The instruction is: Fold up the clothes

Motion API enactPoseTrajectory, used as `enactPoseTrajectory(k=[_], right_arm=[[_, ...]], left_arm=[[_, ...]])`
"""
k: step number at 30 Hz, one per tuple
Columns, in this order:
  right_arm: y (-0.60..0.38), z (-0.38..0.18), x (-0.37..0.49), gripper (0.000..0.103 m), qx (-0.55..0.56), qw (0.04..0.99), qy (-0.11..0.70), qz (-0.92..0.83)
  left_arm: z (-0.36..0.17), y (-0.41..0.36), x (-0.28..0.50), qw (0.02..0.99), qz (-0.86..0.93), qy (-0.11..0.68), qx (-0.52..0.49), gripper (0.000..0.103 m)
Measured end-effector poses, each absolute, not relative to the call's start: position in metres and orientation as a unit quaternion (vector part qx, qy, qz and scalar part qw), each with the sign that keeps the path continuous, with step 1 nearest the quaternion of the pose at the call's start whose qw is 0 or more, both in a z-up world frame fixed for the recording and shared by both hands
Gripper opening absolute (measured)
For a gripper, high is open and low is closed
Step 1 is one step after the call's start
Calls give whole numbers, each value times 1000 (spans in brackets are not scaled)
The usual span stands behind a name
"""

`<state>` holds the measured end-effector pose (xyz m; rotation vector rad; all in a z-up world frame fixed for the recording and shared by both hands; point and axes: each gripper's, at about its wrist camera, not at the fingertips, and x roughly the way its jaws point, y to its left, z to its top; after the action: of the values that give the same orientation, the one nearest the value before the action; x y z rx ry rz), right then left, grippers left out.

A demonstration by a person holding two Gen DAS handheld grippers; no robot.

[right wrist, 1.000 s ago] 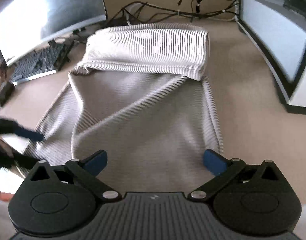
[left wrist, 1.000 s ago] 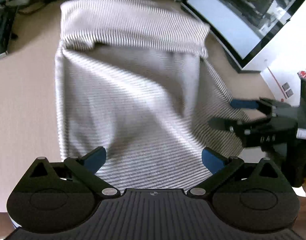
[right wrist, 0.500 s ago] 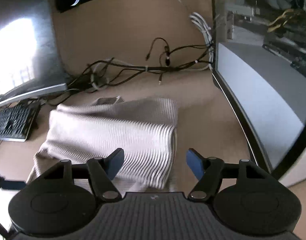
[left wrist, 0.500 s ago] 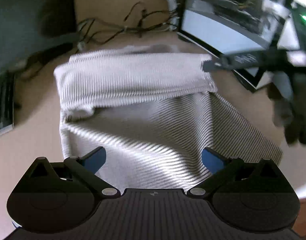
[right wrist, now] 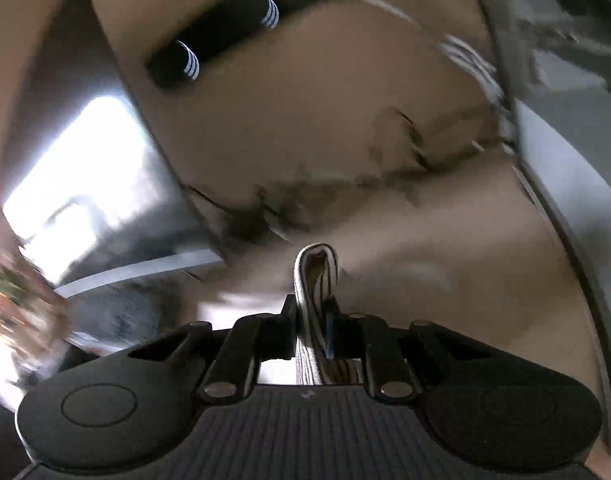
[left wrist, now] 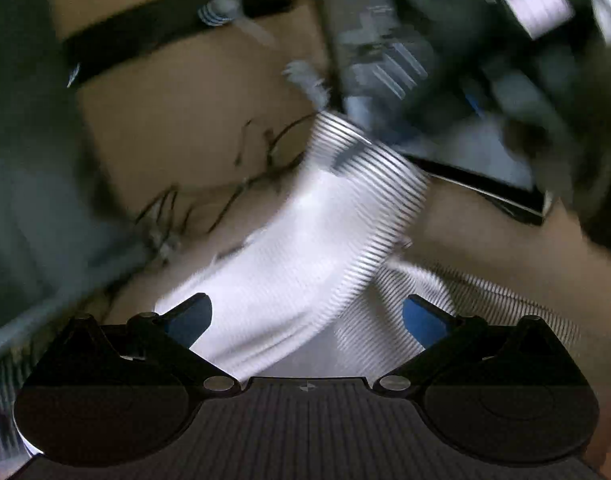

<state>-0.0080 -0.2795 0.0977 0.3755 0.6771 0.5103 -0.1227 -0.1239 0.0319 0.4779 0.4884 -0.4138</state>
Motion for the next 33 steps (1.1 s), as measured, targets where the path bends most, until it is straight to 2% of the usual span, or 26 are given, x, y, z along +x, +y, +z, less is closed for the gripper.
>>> enactPoseTrajectory(k=[5,7,8,12,15,18,22,23,26,28,29,30,33], right_arm=[[-273,125,-6,12,224,869,315,309],[-271,127,-7,12,214,871,315,310],[-270,126,-6,12,209,873,317,307],[-271,120,-2,15,200,876,330,289],[-267,118,0,22,192,879,332,283],[-261,116,0,43,177,883,334,277],[-251,107,4,46,150,880,353,280],[-246,104,6,46,140,879,358,282],[-221,91,10,46,81,883,367,281],[-200,84,10,47,31,888,360,285],[-187,79,9,52,1,889,355,289],[-177,75,9,55,-24,890,349,291],[-134,55,7,57,-106,885,330,311]], left_arm=[[23,-149,-118,918,-163,148,331,101],[27,-147,-108,923,-149,137,328,52],[30,-142,-99,927,-143,149,314,21],[48,-110,-78,952,-104,174,229,14],[62,-73,-72,967,-39,175,181,11],[77,-18,-66,974,56,183,120,11],[82,76,-55,959,179,219,33,11],[79,98,-52,952,197,236,6,14],[67,156,-46,927,240,276,-80,36],[61,179,-53,909,255,299,-141,43],[60,183,-59,904,254,305,-161,61],[60,181,-65,901,253,311,-163,83],[65,160,-94,902,243,328,-138,94]])
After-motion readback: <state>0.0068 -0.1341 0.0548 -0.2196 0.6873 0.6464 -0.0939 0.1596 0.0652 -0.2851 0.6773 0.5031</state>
